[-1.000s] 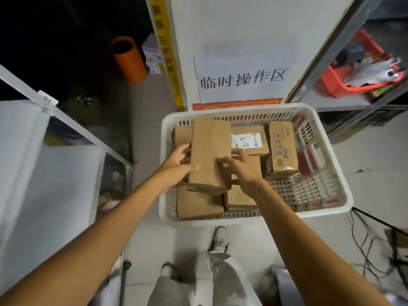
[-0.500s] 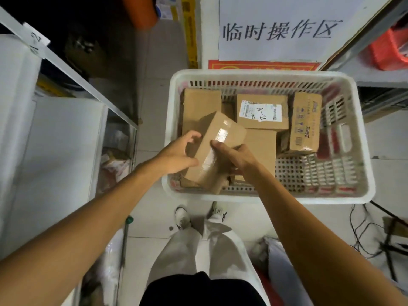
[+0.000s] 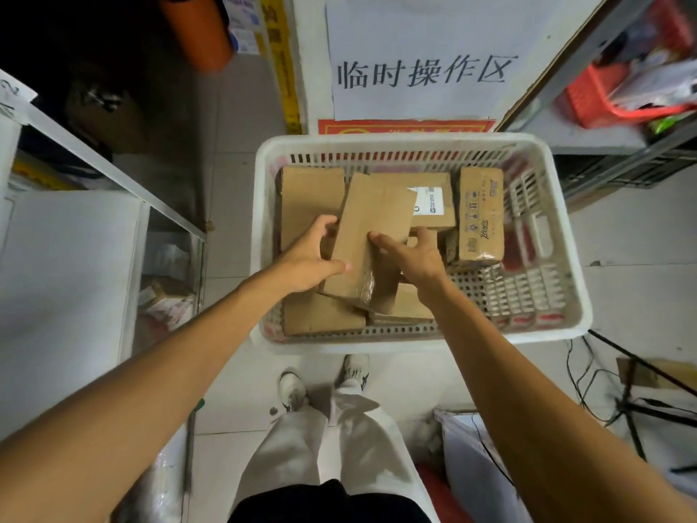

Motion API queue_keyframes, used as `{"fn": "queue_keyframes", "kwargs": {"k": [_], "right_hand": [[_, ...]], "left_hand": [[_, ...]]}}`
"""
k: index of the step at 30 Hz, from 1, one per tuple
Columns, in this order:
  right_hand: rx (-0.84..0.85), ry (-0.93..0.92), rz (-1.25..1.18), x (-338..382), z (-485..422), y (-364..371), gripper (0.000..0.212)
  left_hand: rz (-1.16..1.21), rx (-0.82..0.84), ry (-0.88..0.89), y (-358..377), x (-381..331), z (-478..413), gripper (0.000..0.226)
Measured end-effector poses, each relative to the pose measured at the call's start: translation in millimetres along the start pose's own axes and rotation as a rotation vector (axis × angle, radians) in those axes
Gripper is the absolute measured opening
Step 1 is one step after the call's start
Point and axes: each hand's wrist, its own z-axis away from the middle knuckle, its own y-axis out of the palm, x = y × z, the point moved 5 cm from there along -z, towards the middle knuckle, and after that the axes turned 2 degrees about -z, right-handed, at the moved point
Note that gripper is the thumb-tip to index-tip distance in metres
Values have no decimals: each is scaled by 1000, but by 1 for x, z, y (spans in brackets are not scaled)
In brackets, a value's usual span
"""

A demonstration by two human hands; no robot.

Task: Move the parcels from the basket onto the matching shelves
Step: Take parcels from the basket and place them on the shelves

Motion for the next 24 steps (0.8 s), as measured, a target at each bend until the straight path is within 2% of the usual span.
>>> {"fn": "queue_keyframes", "kwargs": {"k": [4,8,12,16,20,24], "right_hand": [[-43,-66,-64,6,-15,-17,53],[-37,-110,-67,11,-29,-24,54],[58,-167,-89,19,-40,-14,53],[171,-173,-106,33,-49,27,51],[258,-190,-53,35,-54,73,52],[248,-226,-77,37,-60,97,47]], "left_hand": [[125,-35,-36,1,-22,-24,80],[160,-60,-28,9,-36,-44,80],[183,-130,-64,0,-27,-52,80],[201,-234,-83,-35,-10,-46,79],[26,-287,-144,-55,7,-38,81],[-37,-333,-113,-72,25,-39,74]]}}
